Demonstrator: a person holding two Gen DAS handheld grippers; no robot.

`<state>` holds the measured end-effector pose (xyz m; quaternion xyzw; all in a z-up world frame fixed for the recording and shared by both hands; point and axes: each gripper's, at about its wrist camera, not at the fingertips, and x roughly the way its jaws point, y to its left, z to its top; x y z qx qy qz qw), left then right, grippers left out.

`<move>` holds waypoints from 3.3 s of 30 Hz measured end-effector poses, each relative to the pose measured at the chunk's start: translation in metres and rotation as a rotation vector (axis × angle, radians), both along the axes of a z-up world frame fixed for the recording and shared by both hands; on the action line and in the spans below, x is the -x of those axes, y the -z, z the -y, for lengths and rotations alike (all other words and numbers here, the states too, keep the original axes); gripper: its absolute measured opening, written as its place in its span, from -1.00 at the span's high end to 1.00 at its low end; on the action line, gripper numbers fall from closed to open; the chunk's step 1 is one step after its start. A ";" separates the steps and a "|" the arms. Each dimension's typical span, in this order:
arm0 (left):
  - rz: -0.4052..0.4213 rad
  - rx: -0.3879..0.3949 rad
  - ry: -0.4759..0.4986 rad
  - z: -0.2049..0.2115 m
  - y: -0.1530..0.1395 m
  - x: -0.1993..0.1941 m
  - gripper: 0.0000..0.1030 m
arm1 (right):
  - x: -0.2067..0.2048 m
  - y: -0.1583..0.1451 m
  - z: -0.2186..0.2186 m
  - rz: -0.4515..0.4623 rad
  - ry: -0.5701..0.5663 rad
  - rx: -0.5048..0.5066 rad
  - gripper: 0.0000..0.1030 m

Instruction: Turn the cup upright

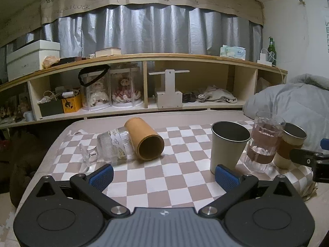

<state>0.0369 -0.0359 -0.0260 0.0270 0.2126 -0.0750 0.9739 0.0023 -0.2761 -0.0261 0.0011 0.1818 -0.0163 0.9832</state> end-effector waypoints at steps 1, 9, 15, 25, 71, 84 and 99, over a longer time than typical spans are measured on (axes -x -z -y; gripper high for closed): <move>0.001 -0.002 0.000 0.000 0.000 0.000 -1.00 | 0.000 -0.001 0.000 0.002 -0.001 0.000 -1.00; 0.006 -0.011 0.006 0.000 0.002 0.001 -1.00 | 0.001 -0.001 -0.001 0.002 -0.001 0.003 -1.00; 0.003 -0.008 0.004 0.000 0.003 0.002 -1.00 | 0.000 0.000 -0.002 -0.004 -0.006 0.010 -1.00; -0.018 0.015 -0.009 -0.003 0.005 -0.001 -1.00 | 0.001 0.000 -0.003 -0.005 -0.010 0.014 -1.00; -0.015 0.009 -0.007 -0.005 0.004 -0.001 -1.00 | 0.001 0.001 -0.005 -0.008 -0.013 0.014 -1.00; -0.014 0.008 -0.006 -0.005 0.004 -0.001 -1.00 | 0.001 0.001 -0.005 -0.008 -0.014 0.014 -1.00; -0.011 0.011 -0.018 -0.007 0.002 0.000 -1.00 | 0.001 0.001 -0.005 -0.008 -0.016 0.015 -1.00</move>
